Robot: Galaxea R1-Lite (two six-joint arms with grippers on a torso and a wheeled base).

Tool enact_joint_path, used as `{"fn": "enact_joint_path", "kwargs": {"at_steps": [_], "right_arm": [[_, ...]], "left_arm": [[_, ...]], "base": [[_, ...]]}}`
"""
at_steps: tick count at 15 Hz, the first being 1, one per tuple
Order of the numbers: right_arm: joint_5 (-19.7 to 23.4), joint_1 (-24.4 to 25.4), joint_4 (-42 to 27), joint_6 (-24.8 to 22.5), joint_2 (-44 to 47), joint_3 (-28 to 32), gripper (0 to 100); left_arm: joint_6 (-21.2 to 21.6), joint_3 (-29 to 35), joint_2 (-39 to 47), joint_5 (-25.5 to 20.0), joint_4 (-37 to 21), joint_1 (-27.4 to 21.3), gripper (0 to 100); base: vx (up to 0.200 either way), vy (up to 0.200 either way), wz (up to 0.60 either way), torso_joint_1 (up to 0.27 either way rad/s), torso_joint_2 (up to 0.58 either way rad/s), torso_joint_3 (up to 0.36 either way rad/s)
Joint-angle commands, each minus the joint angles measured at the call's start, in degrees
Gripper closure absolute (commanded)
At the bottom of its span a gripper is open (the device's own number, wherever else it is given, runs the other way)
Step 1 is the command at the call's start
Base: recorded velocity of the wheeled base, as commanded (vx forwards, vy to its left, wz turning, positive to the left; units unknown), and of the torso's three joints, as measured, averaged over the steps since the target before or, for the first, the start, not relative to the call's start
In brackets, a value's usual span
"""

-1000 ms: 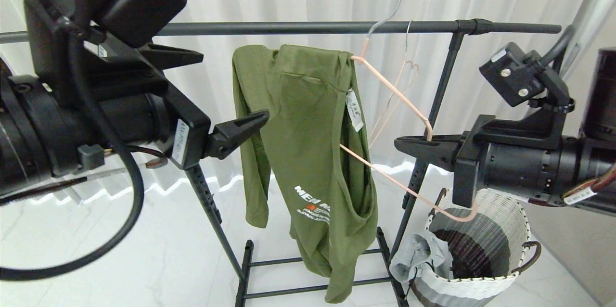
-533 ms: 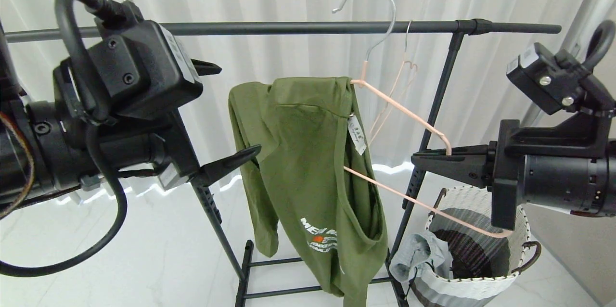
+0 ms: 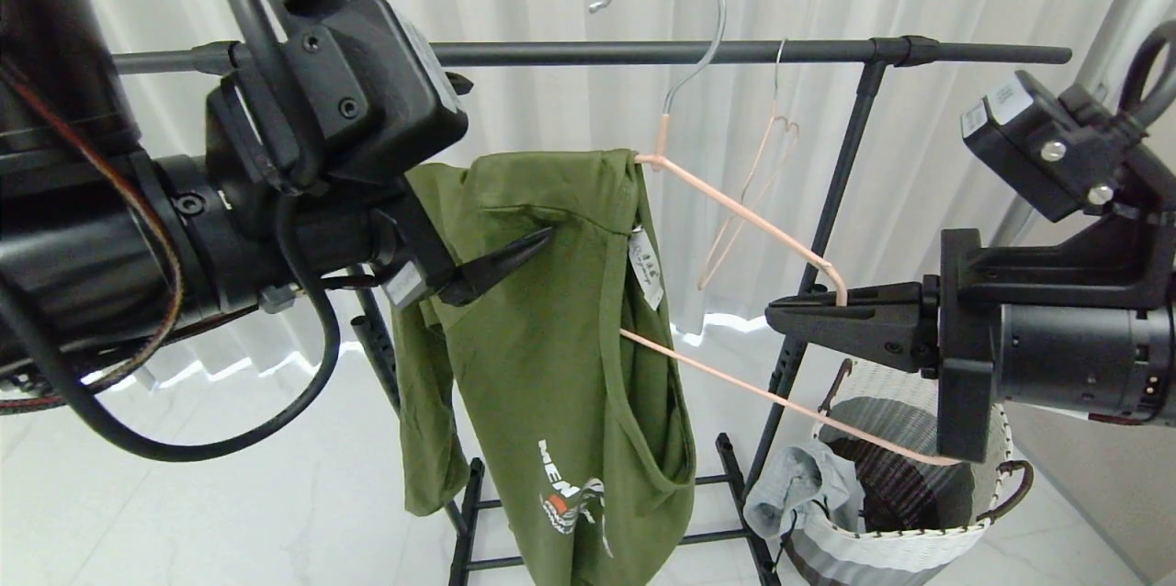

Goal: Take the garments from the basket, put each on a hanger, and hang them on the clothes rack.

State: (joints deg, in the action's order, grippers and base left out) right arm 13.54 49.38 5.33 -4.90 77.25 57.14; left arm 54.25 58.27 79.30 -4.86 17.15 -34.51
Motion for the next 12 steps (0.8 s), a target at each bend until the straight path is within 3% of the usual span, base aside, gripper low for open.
{"fn": "enact_joint_path", "kwargs": {"at_steps": [1, 8, 9, 12], "right_arm": [[0.0, 0.2, 0.0, 0.0, 0.0, 0.2, 100], [-0.2, 3.4, -0.1, -0.1, -0.2, 0.1, 100], [-0.2, 3.4, -0.1, -0.1, -0.3, 0.1, 100], [-0.2, 3.7, 0.0, -0.1, -0.3, 0.1, 100]], "left_arm": [[0.5, -0.2, 1.6, 0.0, 0.2, 0.0, 0], [2.2, 0.2, 2.9, 0.6, 0.3, 1.3, 0], [2.2, 0.2, 2.9, 0.8, 0.3, 1.4, 100], [2.2, -0.2, 2.9, 0.8, 0.3, 1.3, 100]], "base": [[0.0, 0.0, 0.0, 0.0, 0.0, 0.0], [0.0, 0.0, 0.0, 0.0, 0.0, 0.0], [0.0, 0.0, 0.0, 0.0, 0.0, 0.0], [0.0, 0.0, 0.0, 0.0, 0.0, 0.0]]}}
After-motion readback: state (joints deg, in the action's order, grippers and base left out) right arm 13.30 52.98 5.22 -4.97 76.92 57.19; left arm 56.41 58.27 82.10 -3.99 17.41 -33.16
